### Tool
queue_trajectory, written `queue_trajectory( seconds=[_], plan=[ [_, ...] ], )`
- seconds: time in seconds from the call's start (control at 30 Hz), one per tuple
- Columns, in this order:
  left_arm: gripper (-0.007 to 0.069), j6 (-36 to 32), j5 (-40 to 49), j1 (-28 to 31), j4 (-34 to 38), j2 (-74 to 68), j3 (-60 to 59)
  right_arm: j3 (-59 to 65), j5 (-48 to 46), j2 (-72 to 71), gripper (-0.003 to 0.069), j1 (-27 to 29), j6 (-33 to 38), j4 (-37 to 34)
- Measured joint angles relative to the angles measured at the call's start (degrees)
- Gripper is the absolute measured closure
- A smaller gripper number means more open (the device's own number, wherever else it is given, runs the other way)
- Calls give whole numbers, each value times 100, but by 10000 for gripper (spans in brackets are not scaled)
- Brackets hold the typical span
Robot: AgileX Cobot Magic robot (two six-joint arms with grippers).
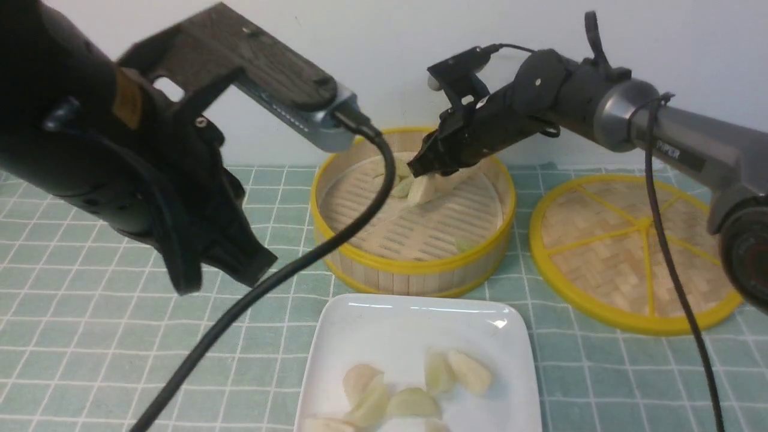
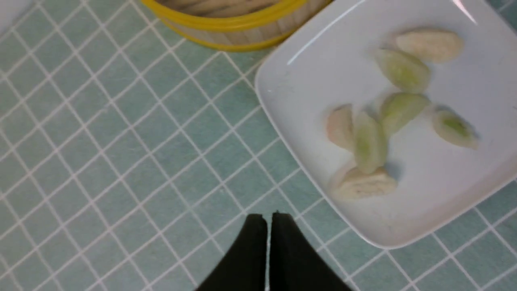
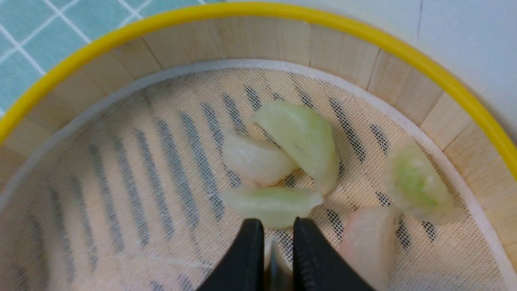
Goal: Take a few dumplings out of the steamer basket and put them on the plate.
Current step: Use the right arm to grab a dumpling from inside the steamer, then use the right arm to put the dumpling into the plate
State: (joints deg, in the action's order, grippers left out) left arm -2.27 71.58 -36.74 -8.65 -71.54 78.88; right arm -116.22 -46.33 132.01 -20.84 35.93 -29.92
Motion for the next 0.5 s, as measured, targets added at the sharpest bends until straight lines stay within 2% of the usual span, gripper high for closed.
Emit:
queue_trajectory(
  seconds=[0.07,0.33,0.5],
  plan=[
    [631,34,15,0,-98,98,0,0,-247,-206,592,0,-104,69],
    [631,105,34,0,-256,518,0,0,-2197,-1250,592,0,-926,516],
    [631,111,39,0,-307,659,-7,205,-2448,-2104,592,0,-1396,649]
  ],
)
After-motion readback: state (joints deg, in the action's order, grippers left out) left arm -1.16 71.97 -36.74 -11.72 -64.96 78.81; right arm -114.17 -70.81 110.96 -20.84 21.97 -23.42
